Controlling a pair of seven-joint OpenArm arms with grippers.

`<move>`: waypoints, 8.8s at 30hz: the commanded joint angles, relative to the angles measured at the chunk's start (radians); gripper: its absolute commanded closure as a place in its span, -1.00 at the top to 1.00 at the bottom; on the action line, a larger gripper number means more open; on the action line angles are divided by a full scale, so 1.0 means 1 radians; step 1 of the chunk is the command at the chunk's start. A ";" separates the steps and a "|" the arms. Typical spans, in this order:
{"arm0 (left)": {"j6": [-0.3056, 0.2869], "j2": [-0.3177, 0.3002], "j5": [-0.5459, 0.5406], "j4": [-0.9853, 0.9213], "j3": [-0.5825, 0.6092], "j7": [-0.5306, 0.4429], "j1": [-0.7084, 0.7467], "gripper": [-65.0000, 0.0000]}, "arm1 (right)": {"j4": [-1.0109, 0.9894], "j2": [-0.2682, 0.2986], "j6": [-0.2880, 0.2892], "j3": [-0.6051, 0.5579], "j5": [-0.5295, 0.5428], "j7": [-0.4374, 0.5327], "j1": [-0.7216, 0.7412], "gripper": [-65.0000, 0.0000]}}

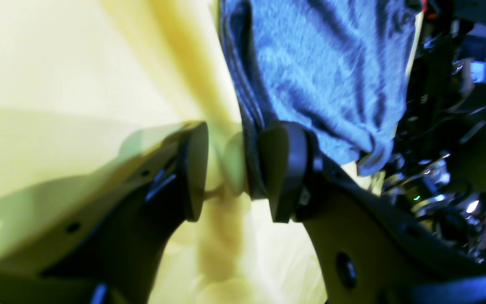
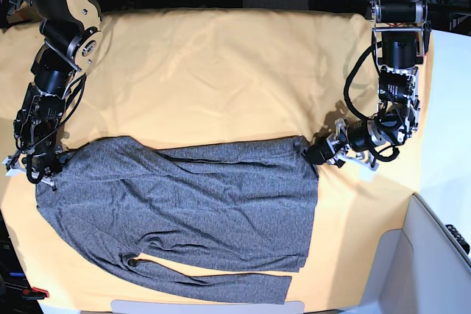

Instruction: Fold the T-shirt properly

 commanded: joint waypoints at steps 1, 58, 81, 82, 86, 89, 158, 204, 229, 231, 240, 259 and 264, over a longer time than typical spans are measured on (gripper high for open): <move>0.010 -0.002 0.022 0.027 0.004 0.056 -0.010 -0.23 | 0.012 0.011 -0.009 -0.002 -0.004 -0.004 0.019 -0.56; 0.248 0.052 0.347 0.383 0.069 0.123 -0.025 0.15 | 0.013 -0.010 -0.009 -0.002 -0.004 -0.004 -0.009 -0.55; 0.356 -0.003 0.348 0.435 0.070 0.070 0.075 0.26 | 0.019 -0.010 -0.009 -0.002 -0.004 -0.004 -0.023 -0.55; 0.356 -0.003 0.348 0.435 0.070 0.070 0.079 0.26 | 0.018 -0.010 -0.009 -0.002 -0.004 -0.004 -0.024 -0.55; 0.356 0.000 0.348 0.435 0.070 0.070 0.085 0.26 | 0.015 -0.010 -0.009 -0.002 -0.004 -0.004 -0.024 -0.55; 0.358 0.021 0.348 0.435 0.107 0.060 0.084 0.26 | 0.015 -0.012 -0.009 -0.002 -0.004 -0.004 -0.024 -0.55; 0.352 -0.023 0.345 0.670 -0.057 0.025 0.280 -0.98 | 0.334 -0.001 -0.009 -0.003 -0.155 -0.281 -0.333 -1.00; 0.347 -0.046 0.345 0.880 -0.224 -0.001 0.828 -0.98 | 0.768 0.066 -0.008 -0.003 -0.154 -0.327 -0.940 -1.00; 0.347 -0.015 0.344 0.880 -0.221 0.005 0.879 -0.67 | 0.759 0.086 -0.009 -0.152 -0.154 -0.328 -0.947 -0.99; 0.347 -0.015 0.344 0.880 -0.221 0.005 0.879 -0.60 | 0.759 0.085 -0.009 -0.161 -0.154 -0.328 -0.947 -0.91; 0.347 -0.015 0.344 0.881 -0.223 0.008 0.882 -0.48 | 0.765 0.077 -0.009 -0.161 -0.154 -0.328 -0.962 -0.34; 0.353 -0.003 0.342 1.050 -0.224 0.119 0.880 -0.22 | 0.790 0.082 -0.009 -0.155 -0.148 -0.328 -1.017 -0.32; 0.352 -0.005 0.342 1.050 -0.224 0.119 0.879 -0.22 | 0.790 0.083 -0.009 -0.155 -0.148 -0.328 -1.016 -0.32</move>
